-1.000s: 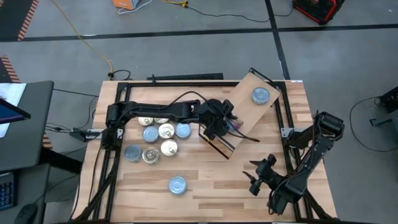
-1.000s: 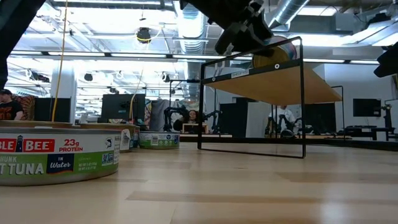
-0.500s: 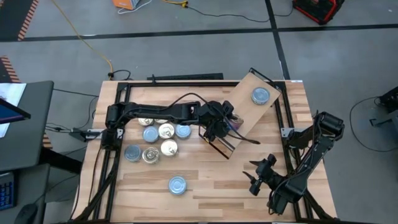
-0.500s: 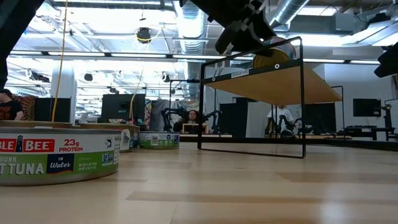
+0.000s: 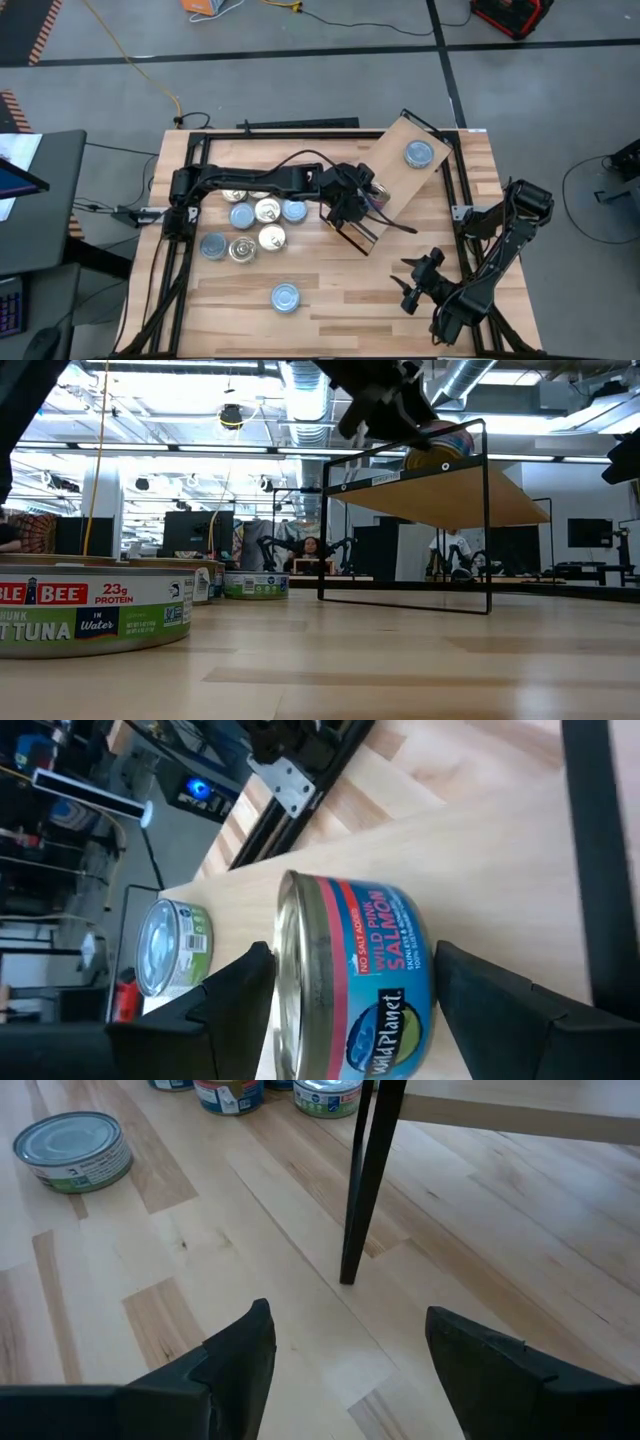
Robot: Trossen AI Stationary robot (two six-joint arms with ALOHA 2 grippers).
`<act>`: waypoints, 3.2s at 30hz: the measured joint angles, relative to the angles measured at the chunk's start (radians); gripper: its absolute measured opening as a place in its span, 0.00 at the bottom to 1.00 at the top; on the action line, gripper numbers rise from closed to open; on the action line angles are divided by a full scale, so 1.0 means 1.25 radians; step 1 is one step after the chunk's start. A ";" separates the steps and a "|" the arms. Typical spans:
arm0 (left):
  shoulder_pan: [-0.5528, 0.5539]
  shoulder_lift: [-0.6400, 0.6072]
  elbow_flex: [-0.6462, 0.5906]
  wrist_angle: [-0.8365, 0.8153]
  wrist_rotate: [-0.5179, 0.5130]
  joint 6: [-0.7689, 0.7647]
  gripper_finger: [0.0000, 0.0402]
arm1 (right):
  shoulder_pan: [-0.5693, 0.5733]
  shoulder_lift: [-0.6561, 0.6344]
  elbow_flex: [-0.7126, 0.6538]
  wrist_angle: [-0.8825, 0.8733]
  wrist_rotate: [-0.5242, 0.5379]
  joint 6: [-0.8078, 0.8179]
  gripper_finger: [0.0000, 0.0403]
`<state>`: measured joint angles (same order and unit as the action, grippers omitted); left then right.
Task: Stack canned seafood by type on shelf
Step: Put the blue and pink tuna can on the shelf, then stack the green tuna can on the shelf
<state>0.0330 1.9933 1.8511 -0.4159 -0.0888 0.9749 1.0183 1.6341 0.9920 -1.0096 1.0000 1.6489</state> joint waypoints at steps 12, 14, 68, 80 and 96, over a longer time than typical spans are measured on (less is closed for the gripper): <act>-0.018 0.000 0.129 -0.194 0.075 -0.095 0.65 | 0.000 0.000 0.000 0.001 0.000 0.001 0.71; -0.029 -0.002 0.164 -0.237 0.088 -0.127 0.65 | 0.000 0.000 0.000 0.000 0.000 0.001 0.71; -0.399 -0.363 -0.807 0.132 -0.079 -1.277 0.58 | -0.009 0.006 -0.009 0.531 0.080 -0.403 0.71; -0.398 -0.348 -0.807 0.134 -0.084 -1.252 0.27 | -0.013 0.006 -0.009 0.520 0.080 -0.426 0.71; -0.425 -0.307 -0.792 0.221 -0.098 -1.271 0.28 | -0.015 0.006 -0.009 0.518 0.080 -0.428 0.71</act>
<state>-0.4982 1.6090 0.8612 -0.1394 -0.2108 -0.6141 0.9997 1.6421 0.9806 -0.3616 1.1003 1.1133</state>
